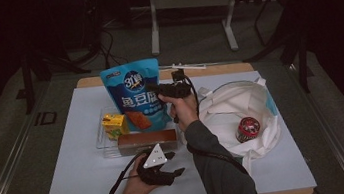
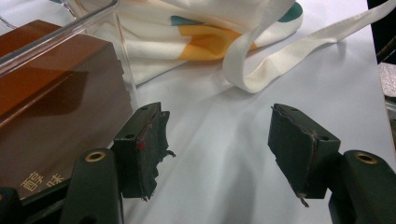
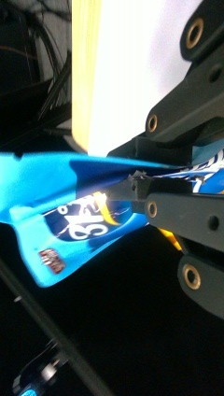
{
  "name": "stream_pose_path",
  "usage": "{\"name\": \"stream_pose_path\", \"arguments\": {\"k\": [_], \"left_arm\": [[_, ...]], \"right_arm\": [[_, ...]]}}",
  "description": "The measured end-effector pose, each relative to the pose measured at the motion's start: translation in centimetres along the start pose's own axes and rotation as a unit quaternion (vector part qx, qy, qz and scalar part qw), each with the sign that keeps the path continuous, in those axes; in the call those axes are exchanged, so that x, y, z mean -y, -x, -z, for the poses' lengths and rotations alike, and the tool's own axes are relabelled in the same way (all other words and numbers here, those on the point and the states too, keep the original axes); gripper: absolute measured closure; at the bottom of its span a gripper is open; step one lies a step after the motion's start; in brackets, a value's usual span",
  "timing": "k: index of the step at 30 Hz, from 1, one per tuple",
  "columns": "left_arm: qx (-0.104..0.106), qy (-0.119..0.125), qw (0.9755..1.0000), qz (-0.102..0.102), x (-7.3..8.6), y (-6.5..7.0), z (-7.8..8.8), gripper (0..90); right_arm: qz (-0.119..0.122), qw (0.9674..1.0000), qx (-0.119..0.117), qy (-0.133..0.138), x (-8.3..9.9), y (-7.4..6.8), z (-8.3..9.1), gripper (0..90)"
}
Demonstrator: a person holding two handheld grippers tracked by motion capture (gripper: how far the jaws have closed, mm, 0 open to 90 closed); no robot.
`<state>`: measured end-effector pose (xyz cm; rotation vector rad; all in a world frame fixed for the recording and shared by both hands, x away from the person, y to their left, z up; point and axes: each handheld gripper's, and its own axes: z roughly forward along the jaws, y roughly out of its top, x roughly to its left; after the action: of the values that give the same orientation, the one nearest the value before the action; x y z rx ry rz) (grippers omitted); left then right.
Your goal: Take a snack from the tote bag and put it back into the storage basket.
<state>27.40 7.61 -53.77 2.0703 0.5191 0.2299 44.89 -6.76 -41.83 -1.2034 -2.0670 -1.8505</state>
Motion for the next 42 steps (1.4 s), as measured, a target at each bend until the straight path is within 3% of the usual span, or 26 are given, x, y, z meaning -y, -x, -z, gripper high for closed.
{"name": "stream_pose_path", "arguments": {"k": [6,17,19,22,25,29,34,42], "left_arm": [[-0.001,-0.001,1.0000,0.001,0.0,0.0,0.0,36.0],[-0.001,-0.003,1.0000,0.000,0.0,0.0,0.0,36.0],[-0.001,-0.003,1.0000,0.000,0.0,0.0,0.0,36.0],[0.000,-0.002,1.0000,0.001,0.0,0.0,0.0,35.9],[-0.001,-0.003,1.0000,0.000,0.0,0.0,-0.1,36.0],[-0.001,-0.003,1.0000,0.001,0.0,0.0,0.0,35.9],[-0.001,-0.003,1.0000,0.001,0.0,0.0,-0.1,35.9],[-0.001,-0.002,1.0000,0.002,0.0,0.0,-0.1,35.9]], "right_arm": [[0.039,0.9990,0.013,-0.018,1.0,-0.2,1.4,85.6],[0.057,0.9979,0.012,-0.027,2.3,-0.7,1.4,82.7],[0.074,0.9960,0.024,-0.043,2.1,-0.9,1.6,80.5],[0.112,0.9902,0.045,-0.069,1.9,-1.3,2.2,78.5],[0.132,0.9861,0.056,-0.084,1.9,-1.4,2.6,75.1],[0.146,0.9830,0.062,-0.093,1.9,-1.4,3.4,72.8],[0.147,0.9827,0.061,-0.094,2.0,-1.0,4.8,73.2],[0.185,0.9714,0.079,-0.127,2.5,-1.1,5.4,75.3]]}}
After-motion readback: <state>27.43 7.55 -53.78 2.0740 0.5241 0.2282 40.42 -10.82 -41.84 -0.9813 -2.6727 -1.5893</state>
